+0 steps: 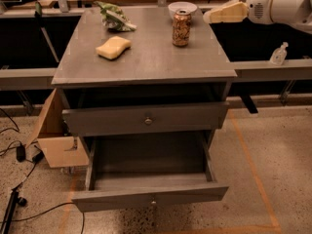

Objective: Place orange can into middle drawer

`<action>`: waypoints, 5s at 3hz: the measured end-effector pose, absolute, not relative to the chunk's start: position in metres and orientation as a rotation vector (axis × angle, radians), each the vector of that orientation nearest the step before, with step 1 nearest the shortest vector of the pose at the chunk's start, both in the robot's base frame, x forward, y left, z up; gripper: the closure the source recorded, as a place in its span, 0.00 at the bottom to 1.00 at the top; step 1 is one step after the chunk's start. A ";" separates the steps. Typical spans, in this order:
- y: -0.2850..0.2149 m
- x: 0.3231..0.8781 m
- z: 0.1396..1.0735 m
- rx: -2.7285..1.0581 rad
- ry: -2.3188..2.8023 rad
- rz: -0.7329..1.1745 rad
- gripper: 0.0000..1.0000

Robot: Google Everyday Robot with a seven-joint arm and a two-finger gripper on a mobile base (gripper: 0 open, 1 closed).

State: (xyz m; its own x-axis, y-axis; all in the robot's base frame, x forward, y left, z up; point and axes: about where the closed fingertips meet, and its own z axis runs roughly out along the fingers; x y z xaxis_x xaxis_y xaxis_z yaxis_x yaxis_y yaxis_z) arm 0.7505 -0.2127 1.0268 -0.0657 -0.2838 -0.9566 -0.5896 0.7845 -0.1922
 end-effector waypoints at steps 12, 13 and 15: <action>-0.143 0.706 0.951 -0.405 1.665 0.470 1.00; -0.119 0.688 0.903 -0.445 1.737 0.507 1.00; -0.118 0.672 0.892 -0.394 1.764 0.524 1.00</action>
Offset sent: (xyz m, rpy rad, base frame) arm 0.1573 0.0200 -0.1119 0.1253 0.0693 -0.2467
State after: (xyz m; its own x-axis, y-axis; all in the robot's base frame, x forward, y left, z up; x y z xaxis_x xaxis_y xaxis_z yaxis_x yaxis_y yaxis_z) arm 0.6717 -0.1177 0.8919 -0.2488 0.0085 -0.9685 -0.5213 0.8416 0.1413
